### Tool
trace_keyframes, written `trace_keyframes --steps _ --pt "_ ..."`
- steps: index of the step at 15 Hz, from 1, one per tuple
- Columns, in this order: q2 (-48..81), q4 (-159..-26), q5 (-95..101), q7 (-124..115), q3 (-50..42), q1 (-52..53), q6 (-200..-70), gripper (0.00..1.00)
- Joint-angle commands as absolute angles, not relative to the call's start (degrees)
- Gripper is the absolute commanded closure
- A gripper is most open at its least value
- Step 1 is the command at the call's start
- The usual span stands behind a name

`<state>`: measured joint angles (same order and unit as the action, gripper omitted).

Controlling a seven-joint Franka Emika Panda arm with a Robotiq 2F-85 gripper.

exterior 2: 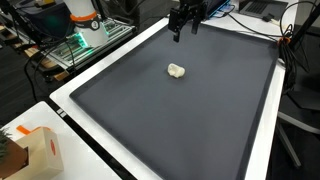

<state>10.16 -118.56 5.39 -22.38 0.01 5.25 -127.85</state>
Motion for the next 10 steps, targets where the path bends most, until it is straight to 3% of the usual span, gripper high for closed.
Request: trace_keyframes --steps 1,10 --pt "8.6 -118.7 2.0 -28.4 -0.5 4.4 -126.5 0.0" --pt "9.1 -117.0 1.6 -36.9 -0.8 3.9 -125.2 0.0"
